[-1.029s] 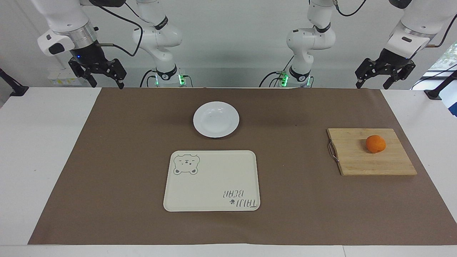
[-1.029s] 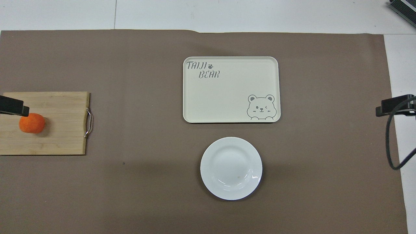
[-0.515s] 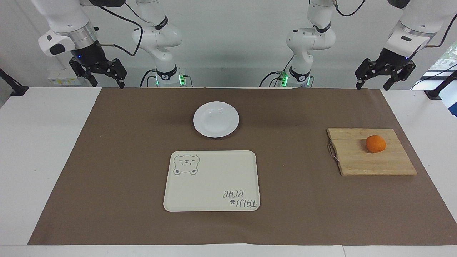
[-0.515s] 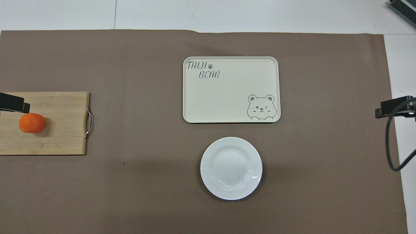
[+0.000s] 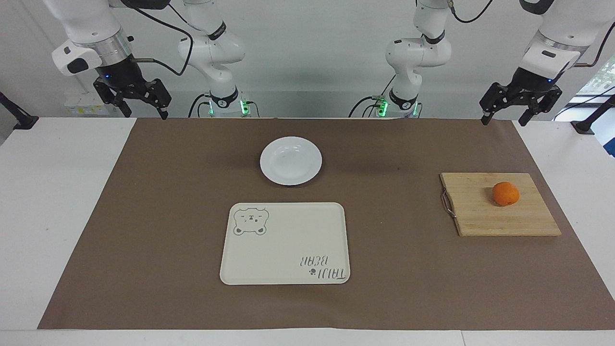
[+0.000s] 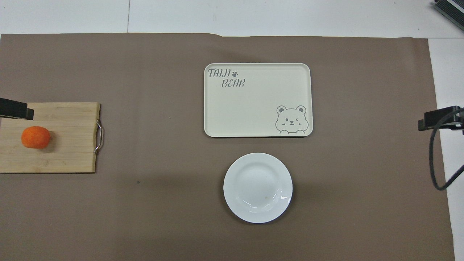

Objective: Place orange and plate with both arms

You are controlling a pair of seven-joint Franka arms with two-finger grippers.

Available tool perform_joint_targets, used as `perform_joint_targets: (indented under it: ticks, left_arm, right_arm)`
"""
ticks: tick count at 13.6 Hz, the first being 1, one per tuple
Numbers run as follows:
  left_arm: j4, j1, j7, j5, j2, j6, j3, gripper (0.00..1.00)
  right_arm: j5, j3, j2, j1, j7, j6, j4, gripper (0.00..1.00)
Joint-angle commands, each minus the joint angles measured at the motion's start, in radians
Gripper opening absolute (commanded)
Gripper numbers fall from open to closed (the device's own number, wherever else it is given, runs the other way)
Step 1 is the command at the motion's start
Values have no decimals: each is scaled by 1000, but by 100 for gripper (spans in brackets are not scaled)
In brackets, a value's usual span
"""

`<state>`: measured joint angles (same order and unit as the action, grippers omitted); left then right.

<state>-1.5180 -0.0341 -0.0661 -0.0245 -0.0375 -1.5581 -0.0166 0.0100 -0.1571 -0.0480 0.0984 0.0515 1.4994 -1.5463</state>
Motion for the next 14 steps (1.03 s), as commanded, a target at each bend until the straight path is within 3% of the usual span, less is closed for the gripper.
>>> perform_joint_targets:
  ticks: [1, 14]
  left_arm:
    - [-41, 3, -14, 11, -28, -26, 0, 100]
    - [-41, 28, -87, 8, -28, -30, -9, 100]
  right_arm:
    - [13, 4, -13, -9, -9, 15, -12, 100]
    - [13, 5, -16, -8, -12, -1, -9, 100]
